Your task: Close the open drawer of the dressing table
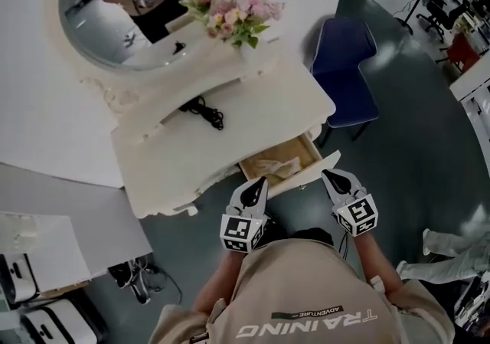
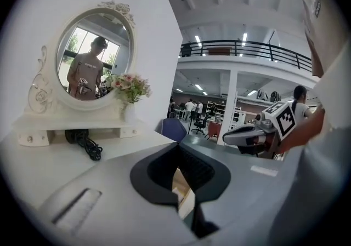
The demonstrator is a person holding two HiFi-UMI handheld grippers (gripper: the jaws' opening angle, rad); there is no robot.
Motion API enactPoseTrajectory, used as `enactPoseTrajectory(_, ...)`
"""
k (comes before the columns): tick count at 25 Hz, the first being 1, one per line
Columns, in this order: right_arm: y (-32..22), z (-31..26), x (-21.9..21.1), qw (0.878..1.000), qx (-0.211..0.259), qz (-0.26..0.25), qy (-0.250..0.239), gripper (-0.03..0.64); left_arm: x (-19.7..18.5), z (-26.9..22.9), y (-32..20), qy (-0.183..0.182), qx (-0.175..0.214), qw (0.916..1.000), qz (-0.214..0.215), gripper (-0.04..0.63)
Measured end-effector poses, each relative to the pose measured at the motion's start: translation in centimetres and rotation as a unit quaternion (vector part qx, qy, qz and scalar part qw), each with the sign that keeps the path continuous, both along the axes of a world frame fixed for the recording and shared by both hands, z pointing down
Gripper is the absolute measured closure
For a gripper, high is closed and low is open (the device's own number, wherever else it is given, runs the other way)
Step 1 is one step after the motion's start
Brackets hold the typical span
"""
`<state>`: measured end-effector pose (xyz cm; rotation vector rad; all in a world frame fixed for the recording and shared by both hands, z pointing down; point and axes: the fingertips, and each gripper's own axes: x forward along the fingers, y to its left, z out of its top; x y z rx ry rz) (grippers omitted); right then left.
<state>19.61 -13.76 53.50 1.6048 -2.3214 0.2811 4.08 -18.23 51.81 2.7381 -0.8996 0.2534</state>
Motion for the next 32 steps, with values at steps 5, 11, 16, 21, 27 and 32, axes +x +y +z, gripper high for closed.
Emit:
enactPoseTrajectory(5,-1.1,4.1,0.1,0.999,-0.051,0.012,-0.007,0.614,-1.5,0.6,-2.3,-0.004,0.008,1.0000,-0.003,0.578)
enactPoseTrajectory(11,-1.5,8.5,0.7,0.994,-0.114,0.005,0.006,0.614,-3.2,2.5,-2.9,-0.006,-0.021,0.9993,-0.029,0.578)
enactPoseTrajectory(16,-0.1,14.2,1.9,0.978,-0.206,-0.014,0.017,0.614,-2.9,3.3,-2.7,-0.017,-0.054,0.9976,-0.039,0.577)
enactPoseTrajectory(21,1.5,19.7,4.3,0.957,-0.287,-0.025,0.017,0.614,-1.8,3.3,-4.3,-0.034,-0.073,0.9951,-0.059,0.577)
enactPoseTrajectory(27,2.5,24.0,5.5,0.938,-0.344,-0.040,-0.002,0.614,0.2,2.6,-5.7,-0.054,-0.077,0.9937,-0.060,0.578)
enactPoseTrajectory(32,1.5,25.2,5.3,0.931,-0.360,-0.053,-0.016,0.614,0.8,3.1,-6.4,-0.070,-0.088,0.9914,-0.068,0.578)
